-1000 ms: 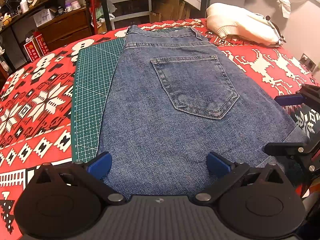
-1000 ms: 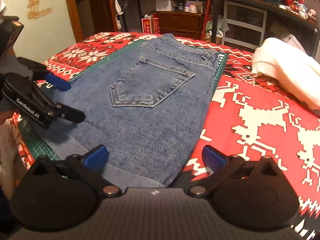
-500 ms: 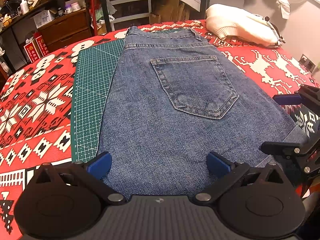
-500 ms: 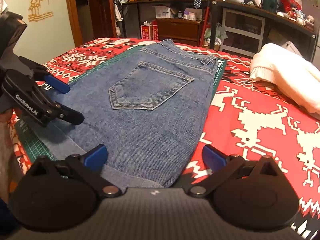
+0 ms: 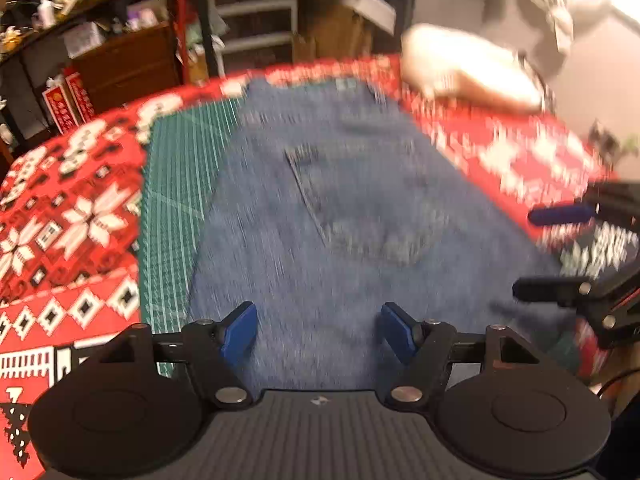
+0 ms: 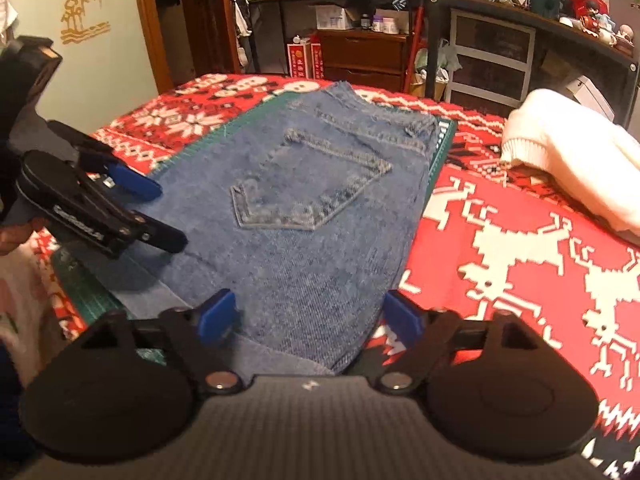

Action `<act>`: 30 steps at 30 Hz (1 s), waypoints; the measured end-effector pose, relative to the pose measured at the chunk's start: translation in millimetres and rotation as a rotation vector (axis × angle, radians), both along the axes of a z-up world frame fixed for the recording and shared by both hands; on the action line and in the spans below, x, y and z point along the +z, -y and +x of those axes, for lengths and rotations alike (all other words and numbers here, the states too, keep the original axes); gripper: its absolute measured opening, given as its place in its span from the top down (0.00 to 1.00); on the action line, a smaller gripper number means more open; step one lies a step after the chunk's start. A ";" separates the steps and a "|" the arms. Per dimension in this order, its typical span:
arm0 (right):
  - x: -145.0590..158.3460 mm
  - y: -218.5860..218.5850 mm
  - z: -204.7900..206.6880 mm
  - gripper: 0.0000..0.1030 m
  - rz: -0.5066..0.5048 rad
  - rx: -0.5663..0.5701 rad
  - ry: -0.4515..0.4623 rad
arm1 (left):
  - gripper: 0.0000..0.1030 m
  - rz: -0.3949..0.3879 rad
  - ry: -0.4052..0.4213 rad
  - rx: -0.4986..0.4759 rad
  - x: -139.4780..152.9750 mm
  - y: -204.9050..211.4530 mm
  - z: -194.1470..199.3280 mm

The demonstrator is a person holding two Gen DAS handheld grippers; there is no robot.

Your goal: Fold clothes

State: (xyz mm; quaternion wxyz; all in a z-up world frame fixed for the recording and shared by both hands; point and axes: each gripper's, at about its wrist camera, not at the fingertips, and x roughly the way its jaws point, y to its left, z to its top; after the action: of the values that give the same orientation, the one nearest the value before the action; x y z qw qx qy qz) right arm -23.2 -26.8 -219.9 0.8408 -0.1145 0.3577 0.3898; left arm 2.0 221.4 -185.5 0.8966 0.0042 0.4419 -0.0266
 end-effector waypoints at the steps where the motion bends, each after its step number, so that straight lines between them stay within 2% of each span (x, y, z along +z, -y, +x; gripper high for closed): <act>1: 5.3 0.4 1.4 0.25 0.003 0.002 0.000 | 0.34 -0.019 0.023 0.008 6.0 -2.1 0.4; 2: 10.6 0.9 2.8 0.26 0.007 0.003 0.000 | 0.35 -0.039 0.046 0.016 12.0 -4.2 0.8; 4: 18.0 -2.9 7.6 0.29 0.009 0.011 0.005 | 0.45 -0.083 0.085 0.026 19.9 -9.2 5.9; 6: 24.5 -8.1 13.0 0.36 0.010 0.019 0.010 | 0.54 -0.111 0.095 0.036 22.2 -14.4 16.6; 7: 26.1 -12.1 16.1 0.42 0.005 0.024 0.015 | 0.64 -0.119 0.090 0.042 20.6 -16.9 23.4; 9: 25.1 -22.1 23.2 0.50 0.000 0.029 0.021 | 0.75 -0.141 0.075 0.054 13.9 -21.4 35.5; 11: 23.2 -31.4 30.3 0.67 0.000 0.029 0.021 | 0.83 -0.167 0.052 0.063 6.0 -25.6 46.2; 12: 21.6 -35.3 33.7 0.70 0.003 0.026 0.015 | 0.87 -0.179 0.040 0.065 1.9 -27.1 50.7; 17: 12.1 -54.1 50.2 0.81 0.012 0.011 -0.015 | 0.90 -0.163 -0.005 0.091 -18.1 -30.8 56.9; 23: -8.1 -43.1 55.7 0.84 0.002 -0.019 -0.065 | 0.92 -0.130 -0.012 0.100 -17.7 -40.2 41.0; 30: -6.4 -18.0 45.4 0.84 0.015 -0.032 -0.075 | 0.92 -0.104 -0.028 0.133 -15.2 -57.7 20.2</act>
State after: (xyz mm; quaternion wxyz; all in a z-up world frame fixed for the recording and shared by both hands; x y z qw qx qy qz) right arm 22.2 -8.9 -226.4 0.8337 -0.0877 0.3879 0.3833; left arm 22.2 279.1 -200.8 0.8892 -0.0721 0.4517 0.0098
